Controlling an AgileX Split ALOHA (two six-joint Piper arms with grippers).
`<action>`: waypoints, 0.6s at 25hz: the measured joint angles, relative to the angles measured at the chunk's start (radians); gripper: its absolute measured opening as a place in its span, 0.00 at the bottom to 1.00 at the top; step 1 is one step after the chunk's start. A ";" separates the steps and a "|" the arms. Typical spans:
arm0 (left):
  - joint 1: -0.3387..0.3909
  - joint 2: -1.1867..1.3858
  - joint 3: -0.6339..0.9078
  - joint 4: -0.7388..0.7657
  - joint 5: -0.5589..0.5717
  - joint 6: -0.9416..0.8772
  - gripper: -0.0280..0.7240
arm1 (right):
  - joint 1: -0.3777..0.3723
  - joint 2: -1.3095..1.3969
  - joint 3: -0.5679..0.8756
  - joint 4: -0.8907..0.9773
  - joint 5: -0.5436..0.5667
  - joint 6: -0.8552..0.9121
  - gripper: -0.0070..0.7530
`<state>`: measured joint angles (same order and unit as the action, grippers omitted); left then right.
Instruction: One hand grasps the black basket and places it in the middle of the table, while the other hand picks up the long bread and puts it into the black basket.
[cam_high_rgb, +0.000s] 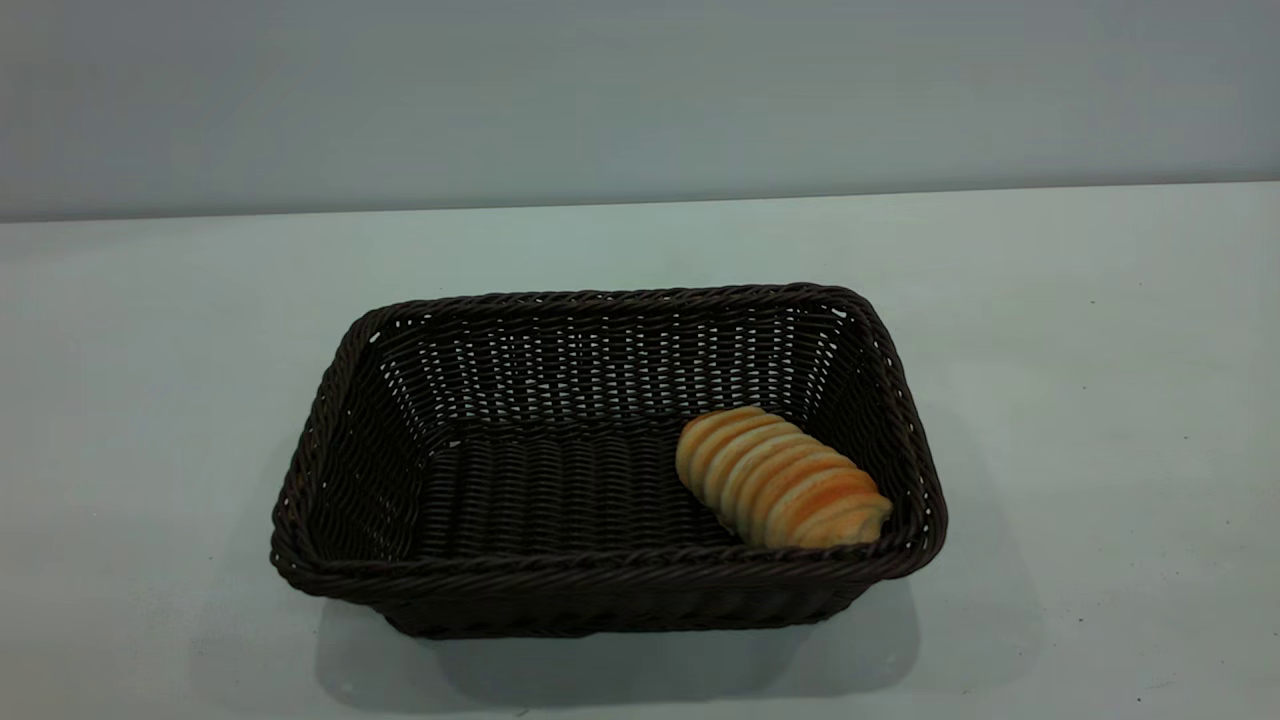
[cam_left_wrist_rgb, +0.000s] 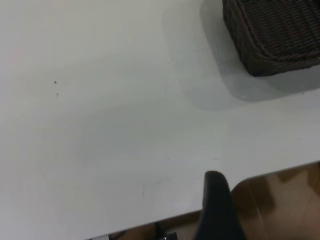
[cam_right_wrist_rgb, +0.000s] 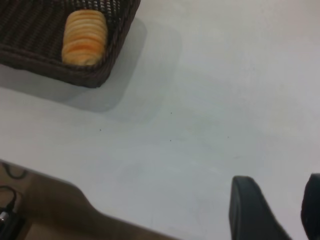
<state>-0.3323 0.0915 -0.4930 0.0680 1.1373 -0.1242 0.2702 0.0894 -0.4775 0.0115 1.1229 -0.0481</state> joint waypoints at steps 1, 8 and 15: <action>0.000 0.000 0.000 0.000 0.000 0.000 0.80 | 0.000 0.000 0.000 0.000 0.000 0.000 0.32; 0.000 0.000 0.000 0.000 0.000 0.000 0.80 | 0.000 0.000 0.001 0.000 0.000 0.003 0.32; 0.048 -0.045 0.000 0.000 0.000 0.000 0.80 | 0.000 0.000 0.001 0.001 0.000 0.003 0.32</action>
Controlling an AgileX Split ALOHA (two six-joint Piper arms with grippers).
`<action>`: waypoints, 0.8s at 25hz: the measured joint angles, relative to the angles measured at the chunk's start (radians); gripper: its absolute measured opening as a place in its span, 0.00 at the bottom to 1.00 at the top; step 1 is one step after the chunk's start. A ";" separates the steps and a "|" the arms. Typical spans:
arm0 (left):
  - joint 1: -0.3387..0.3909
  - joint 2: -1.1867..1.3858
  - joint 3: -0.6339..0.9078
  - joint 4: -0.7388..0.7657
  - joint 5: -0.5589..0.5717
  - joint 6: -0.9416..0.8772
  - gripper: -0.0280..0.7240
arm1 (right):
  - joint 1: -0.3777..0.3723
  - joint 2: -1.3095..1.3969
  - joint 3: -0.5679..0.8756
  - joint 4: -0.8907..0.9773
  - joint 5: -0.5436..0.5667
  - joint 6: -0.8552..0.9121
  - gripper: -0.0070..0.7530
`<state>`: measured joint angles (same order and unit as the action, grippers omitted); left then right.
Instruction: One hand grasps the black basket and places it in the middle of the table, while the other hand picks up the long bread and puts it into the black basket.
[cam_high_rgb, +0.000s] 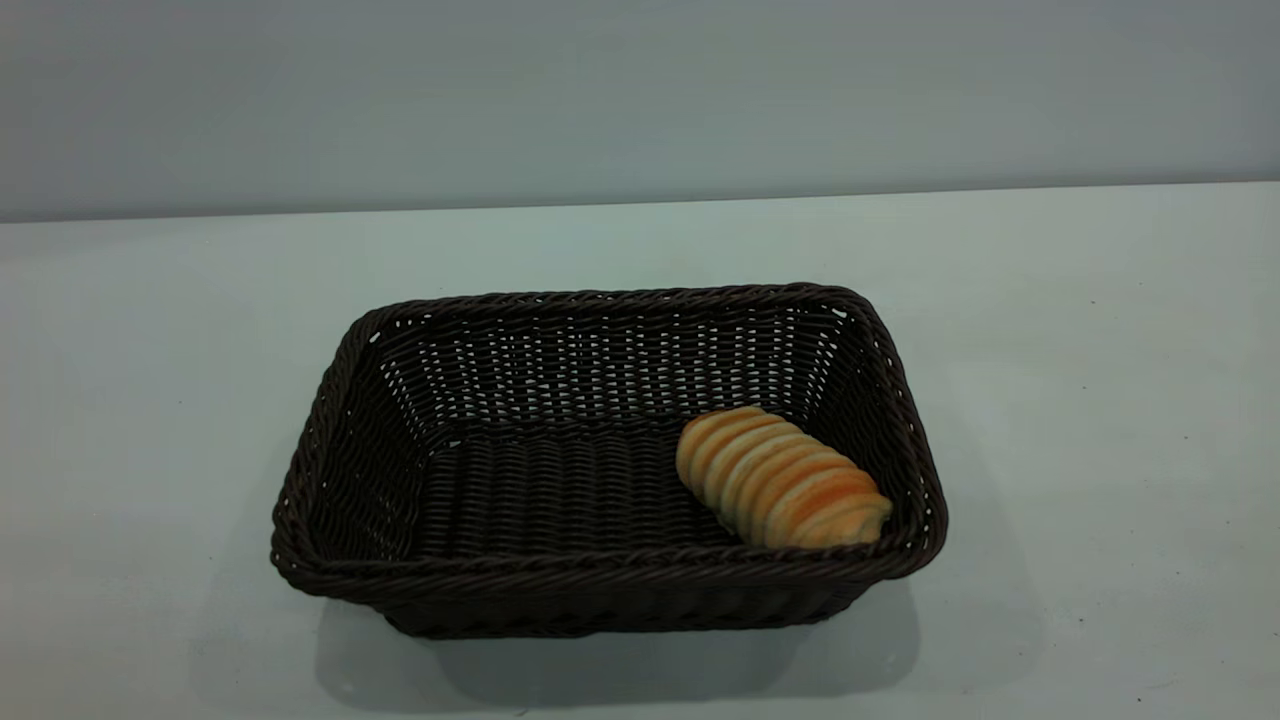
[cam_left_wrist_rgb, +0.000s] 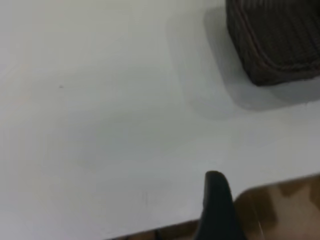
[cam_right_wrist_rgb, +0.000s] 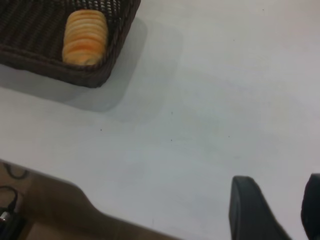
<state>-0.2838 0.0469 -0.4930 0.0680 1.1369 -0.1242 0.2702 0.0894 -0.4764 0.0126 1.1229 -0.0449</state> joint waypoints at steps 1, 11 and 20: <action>0.026 -0.015 0.000 0.000 0.000 0.000 0.80 | -0.003 0.000 0.000 0.000 0.000 0.000 0.32; 0.286 -0.067 0.000 0.000 0.002 0.000 0.80 | -0.159 0.000 0.000 0.001 0.000 0.000 0.33; 0.293 -0.067 0.000 0.000 0.002 0.000 0.80 | -0.192 0.000 0.000 0.001 0.000 0.001 0.33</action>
